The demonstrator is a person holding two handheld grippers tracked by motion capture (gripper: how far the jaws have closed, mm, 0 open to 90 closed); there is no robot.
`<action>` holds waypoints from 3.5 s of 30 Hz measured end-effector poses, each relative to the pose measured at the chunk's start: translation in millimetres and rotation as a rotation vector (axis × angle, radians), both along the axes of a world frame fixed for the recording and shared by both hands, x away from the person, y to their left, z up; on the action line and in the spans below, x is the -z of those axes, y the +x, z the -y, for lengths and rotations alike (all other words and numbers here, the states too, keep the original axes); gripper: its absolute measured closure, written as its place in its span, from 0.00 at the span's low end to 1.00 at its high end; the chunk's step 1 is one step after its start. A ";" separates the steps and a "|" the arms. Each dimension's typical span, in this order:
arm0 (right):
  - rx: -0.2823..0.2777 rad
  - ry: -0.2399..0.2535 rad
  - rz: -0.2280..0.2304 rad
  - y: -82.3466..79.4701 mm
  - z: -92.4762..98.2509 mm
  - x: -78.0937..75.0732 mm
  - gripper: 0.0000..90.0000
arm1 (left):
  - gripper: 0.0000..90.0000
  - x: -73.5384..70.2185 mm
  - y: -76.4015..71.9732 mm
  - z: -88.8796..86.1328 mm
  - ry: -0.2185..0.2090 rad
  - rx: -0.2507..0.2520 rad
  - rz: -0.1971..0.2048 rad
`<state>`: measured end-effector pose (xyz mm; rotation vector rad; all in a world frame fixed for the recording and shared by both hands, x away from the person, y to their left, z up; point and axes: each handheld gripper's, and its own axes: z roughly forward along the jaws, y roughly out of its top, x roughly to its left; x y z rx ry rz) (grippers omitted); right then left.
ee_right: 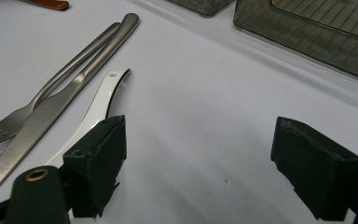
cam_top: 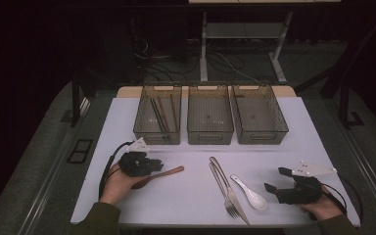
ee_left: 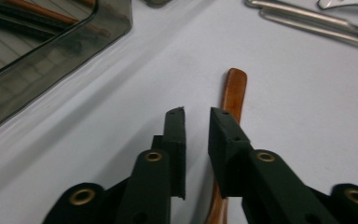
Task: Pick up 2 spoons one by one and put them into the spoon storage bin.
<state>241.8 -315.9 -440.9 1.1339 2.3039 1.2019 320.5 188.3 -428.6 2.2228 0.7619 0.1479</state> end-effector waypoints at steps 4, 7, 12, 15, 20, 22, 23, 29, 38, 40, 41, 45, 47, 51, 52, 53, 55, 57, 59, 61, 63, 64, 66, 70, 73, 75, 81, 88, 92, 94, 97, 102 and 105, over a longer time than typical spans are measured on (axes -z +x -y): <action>-0.002 0.000 0.003 -0.2 -0.1 -0.2 0.20 | 0.70 -2.2 -10.9 -13.3 -0.025 -0.033 0.012; -0.004 0.002 0.005 -0.4 -0.6 -0.4 0.20 | 0.61 -3.5 -17.1 -21.0 -0.045 -0.050 0.019; -0.004 0.008 0.001 0.8 -0.8 0.3 0.20 | 0.50 1.3 -26.1 -34.1 -0.046 -0.073 0.025; 0.003 0.008 0.002 1.3 -1.4 0.5 0.18 | 0.47 4.7 -30.7 -41.1 -0.048 -0.076 0.028; 0.002 0.002 0.004 2.0 -3.6 1.4 0.15 | 0.43 6.9 -37.7 -49.6 -0.048 -0.096 0.032; -0.003 0.011 0.002 2.3 -4.4 1.4 0.13 | 0.41 8.8 -39.2 -52.0 -0.048 -0.102 0.030; 0.000 0.012 0.006 2.2 -5.0 1.4 0.13 | 0.41 9.7 -39.3 -53.2 -0.043 -0.098 0.024; -0.007 0.002 0.005 2.4 -6.0 2.2 0.13 | 0.41 14.3 -38.1 -55.1 -0.032 -0.098 -0.001; -0.014 -0.009 0.006 2.1 -6.4 2.3 0.13 | 0.42 15.9 -38.6 -51.5 -0.004 -0.071 -0.020; -0.014 -0.009 0.006 2.1 -6.6 2.5 0.13 | 0.43 15.3 -38.5 -52.0 0.009 -0.063 -0.017; -0.013 -0.010 0.006 2.2 -6.6 2.6 0.13 | 0.44 15.3 -38.7 -51.8 0.011 -0.063 -0.015; -0.015 -0.011 0.005 2.1 -6.7 2.7 0.13 | 0.47 14.3 -40.3 -49.9 0.034 -0.061 -0.007; -0.019 -0.015 0.002 2.1 -6.7 2.6 0.13 | 0.48 13.3 -40.7 -48.7 0.051 -0.046 -0.004; -0.022 -0.022 0.004 2.2 -7.2 3.0 0.13 | 0.53 12.1 -42.2 -46.2 0.077 -0.022 0.001; -0.021 -0.023 0.004 2.2 -7.3 3.0 0.13 | 0.54 11.8 -42.1 -45.9 0.081 -0.015 0.002; -0.020 -0.021 0.005 2.1 -7.5 3.1 0.13 | 0.55 11.4 -42.3 -45.6 0.082 -0.010 -0.001; -0.020 -0.021 0.006 2.1 -7.5 3.2 0.13 | 0.60 11.2 -42.9 -44.6 0.081 0.006 -0.005; -0.020 -0.022 0.006 2.1 -7.5 3.2 0.13 | 0.63 10.5 -43.8 -43.0 0.089 0.020 -0.009; -0.020 -0.022 0.005 2.1 -7.5 3.2 0.13 | 0.67 9.9 -44.2 -41.5 0.099 0.044 -0.005; -0.020 -0.022 0.005 2.1 -7.5 3.2 0.13 | 0.71 9.4 -45.4 -39.7 0.105 0.055 -0.006; -0.022 -0.024 0.005 2.1 -7.4 3.2 0.13 | 0.74 9.0 -46.7 -37.7 0.125 0.061 0.006; -0.021 -0.024 0.004 2.0 -7.5 3.2 0.13 | 0.76 8.6 -46.8 -37.0 0.135 0.062 0.013; -0.022 -0.024 0.005 1.9 -7.7 3.2 0.13 | 0.80 8.1 -46.8 -36.1 0.142 0.058 0.014; -0.024 -0.026 0.002 2.1 -7.5 3.2 0.13 | 0.86 7.8 -46.0 -37.1 0.141 0.060 0.006; -0.020 -0.024 0.002 2.2 -7.6 3.4 0.13 | 0.86 7.7 -45.3 -38.0 0.137 0.058 -0.001; -0.020 -0.024 0.002 2.2 -7.6 3.4 0.13 | 0.87 7.9 -44.8 -38.6 0.131 0.057 -0.004; -0.022 -0.026 0.002 2.2 -7.4 3.1 0.13 | 0.87 8.3 -43.3 -38.3 0.101 0.053 -0.022; -0.023 -0.027 0.003 2.2 -7.2 3.2 0.13 | 0.87 5.2 -42.3 -36.0 0.073 0.038 -0.016; -0.022 -0.026 0.002 2.3 -7.3 3.1 0.13 | 0.87 2.0 -41.8 -34.5 0.056 0.011 -0.014; -0.021 -0.026 0.004 2.4 -7.4 3.4 0.13 | 0.87 0.1 -41.6 -32.3 0.043 -0.005 -0.012; -0.018 -0.027 0.004 2.6 -7.3 3.6 0.13 | 0.87 -3.4 -40.9 -28.5 0.024 -0.008 -0.003; -0.016 -0.026 0.003 2.5 -7.6 3.5 0.13 | 0.87 -8.1 -40.0 -22.2 0.019 -0.022 0.003; -0.016 -0.026 0.004 2.4 -7.9 3.2 0.13 | 0.87 -10.3 -37.4 -20.1 0.014 -0.026 0.010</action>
